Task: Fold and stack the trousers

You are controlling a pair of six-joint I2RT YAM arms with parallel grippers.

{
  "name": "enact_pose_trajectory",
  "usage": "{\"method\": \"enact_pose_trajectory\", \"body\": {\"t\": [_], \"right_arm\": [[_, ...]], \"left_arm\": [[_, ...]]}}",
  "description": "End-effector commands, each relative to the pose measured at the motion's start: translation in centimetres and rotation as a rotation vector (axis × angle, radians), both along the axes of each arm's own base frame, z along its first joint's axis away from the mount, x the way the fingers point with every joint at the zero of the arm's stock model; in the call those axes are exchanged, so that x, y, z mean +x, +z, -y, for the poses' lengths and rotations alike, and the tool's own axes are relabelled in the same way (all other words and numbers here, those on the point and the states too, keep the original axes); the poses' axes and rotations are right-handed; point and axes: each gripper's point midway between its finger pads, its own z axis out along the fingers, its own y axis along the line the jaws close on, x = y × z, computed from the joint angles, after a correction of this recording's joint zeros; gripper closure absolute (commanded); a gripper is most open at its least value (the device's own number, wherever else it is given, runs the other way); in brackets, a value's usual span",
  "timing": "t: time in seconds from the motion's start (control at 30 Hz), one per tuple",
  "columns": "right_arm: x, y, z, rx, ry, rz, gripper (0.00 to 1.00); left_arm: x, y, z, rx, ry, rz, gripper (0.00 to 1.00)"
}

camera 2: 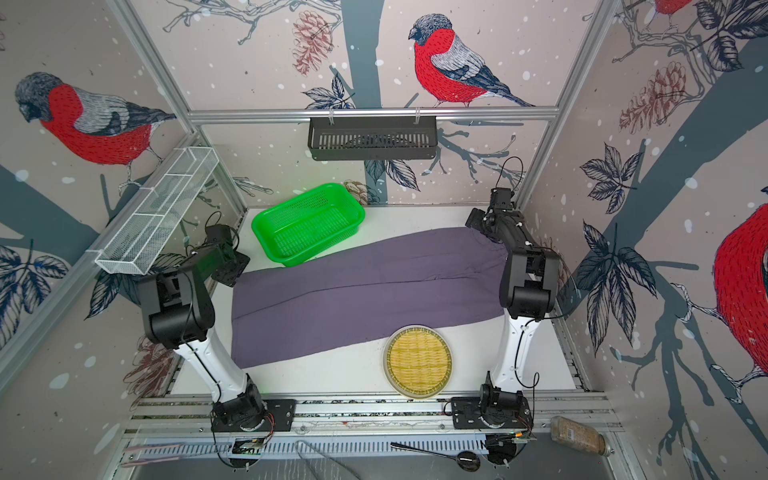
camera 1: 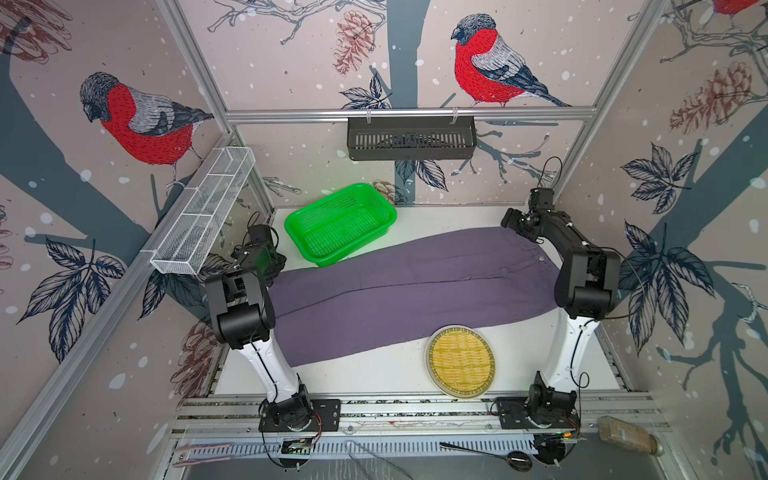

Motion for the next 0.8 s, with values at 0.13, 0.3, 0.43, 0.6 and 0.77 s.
{"method": "enact_pose_trajectory", "body": {"t": [0.13, 0.3, 0.43, 0.6, 0.77], "right_arm": [[-0.1, -1.1, 0.1, -0.019, 0.0, -0.023, 0.16], [-0.1, -1.7, -0.1, -0.017, 0.007, -0.033, 0.16], [-0.3, -1.8, -0.2, -0.015, 0.008, -0.032, 0.16], [0.0, -1.6, -0.2, -0.009, 0.014, -0.023, 0.16], [0.8, -1.6, -0.2, -0.002, 0.013, -0.013, 0.16]], "left_arm": [[0.1, -2.3, 0.1, -0.031, -0.005, -0.068, 0.42], [-0.1, -3.1, -0.7, -0.009, 0.011, -0.109, 0.5], [-0.2, -4.1, -0.6, -0.021, 0.009, -0.146, 0.55], [-0.5, -4.5, 0.0, -0.018, -0.041, -0.185, 0.66], [-1.7, -5.1, 0.7, 0.001, -0.107, -0.25, 0.76]]}}
